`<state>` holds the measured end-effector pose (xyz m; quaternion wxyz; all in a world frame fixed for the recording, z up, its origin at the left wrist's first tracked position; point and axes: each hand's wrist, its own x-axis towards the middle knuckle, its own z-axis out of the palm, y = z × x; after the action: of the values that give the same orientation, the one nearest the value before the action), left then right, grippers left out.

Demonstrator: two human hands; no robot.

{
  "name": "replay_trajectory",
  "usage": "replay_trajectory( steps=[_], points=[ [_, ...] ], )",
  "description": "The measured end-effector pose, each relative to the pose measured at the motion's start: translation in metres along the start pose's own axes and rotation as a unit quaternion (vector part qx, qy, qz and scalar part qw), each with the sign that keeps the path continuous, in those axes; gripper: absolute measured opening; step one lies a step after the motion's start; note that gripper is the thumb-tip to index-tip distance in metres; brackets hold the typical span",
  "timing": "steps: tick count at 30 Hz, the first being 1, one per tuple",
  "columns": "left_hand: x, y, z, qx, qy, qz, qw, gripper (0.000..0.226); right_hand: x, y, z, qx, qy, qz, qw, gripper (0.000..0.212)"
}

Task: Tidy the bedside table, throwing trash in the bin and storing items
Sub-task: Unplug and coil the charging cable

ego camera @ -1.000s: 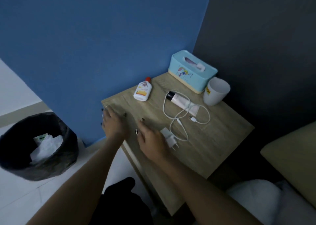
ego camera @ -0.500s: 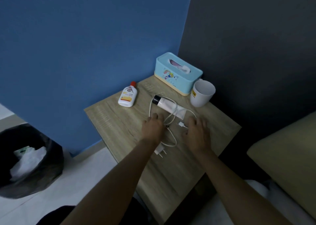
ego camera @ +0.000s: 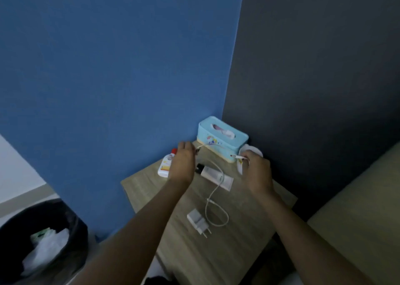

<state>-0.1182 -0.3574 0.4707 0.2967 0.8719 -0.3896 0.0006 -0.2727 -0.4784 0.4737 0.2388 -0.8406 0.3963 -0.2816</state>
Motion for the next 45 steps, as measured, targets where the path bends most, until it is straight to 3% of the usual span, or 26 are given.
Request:
replay_trajectory(
  steps=[3,7,12,15,18,20,24,28,33,36,40,42,45],
  points=[
    [0.005,0.012,-0.027,-0.073,0.077,-0.011,0.994,0.009,0.012,-0.031,-0.027,0.058,0.040,-0.016,0.997,0.022],
    [-0.005,0.016,-0.058,-0.104,0.112,-0.031,0.988,0.019,0.022,-0.072,-0.064,0.163,0.037,-0.043,0.985,0.017],
    [-0.019,0.006,-0.091,-0.128,0.069,-0.047,0.988,0.010,0.026,-0.132,-0.107,0.295,-0.003,-0.077,0.952,0.026],
    [-0.032,0.012,-0.120,-0.096,0.039,-0.028,0.994,0.040,0.018,-0.174,-0.133,0.325,-0.003,-0.122,0.938,0.019],
    [-0.043,0.034,-0.155,-0.095,0.065,0.039,0.993,0.061,0.006,-0.213,-0.156,0.357,-0.009,-0.167,0.919,0.019],
    [-0.049,0.057,-0.177,-0.148,0.062,0.079,0.984,0.056,-0.001,-0.230,-0.166,0.346,-0.001,-0.206,0.915,0.017],
    [-0.060,0.085,-0.209,-0.194,0.062,0.161,0.966,0.015,-0.022,-0.254,-0.188,0.341,-0.012,-0.247,0.907,0.017],
    [-0.055,0.070,-0.223,-0.247,0.031,0.134,0.959,0.020,-0.041,-0.261,-0.202,0.358,-0.122,-0.275,0.884,0.015],
    [-0.050,0.063,-0.254,-0.436,-0.017,-0.026,0.899,0.022,-0.057,-0.247,-0.193,0.351,-0.269,-0.242,0.864,0.038],
    [-0.050,0.077,-0.274,-0.496,-0.031,-0.060,0.866,0.029,-0.076,-0.245,-0.174,0.390,-0.331,-0.193,0.837,0.027],
    [-0.057,0.101,-0.292,-0.606,-0.096,-0.040,0.789,0.030,-0.093,-0.245,-0.146,0.451,-0.320,-0.099,0.827,0.003],
    [-0.064,0.108,-0.296,-0.635,-0.131,-0.009,0.761,0.023,-0.096,-0.246,-0.142,0.519,-0.308,-0.053,0.796,0.008],
    [-0.071,0.108,-0.298,-0.675,-0.167,0.035,0.717,0.017,-0.096,-0.248,-0.139,0.536,-0.279,-0.028,0.796,0.032]
  ],
)
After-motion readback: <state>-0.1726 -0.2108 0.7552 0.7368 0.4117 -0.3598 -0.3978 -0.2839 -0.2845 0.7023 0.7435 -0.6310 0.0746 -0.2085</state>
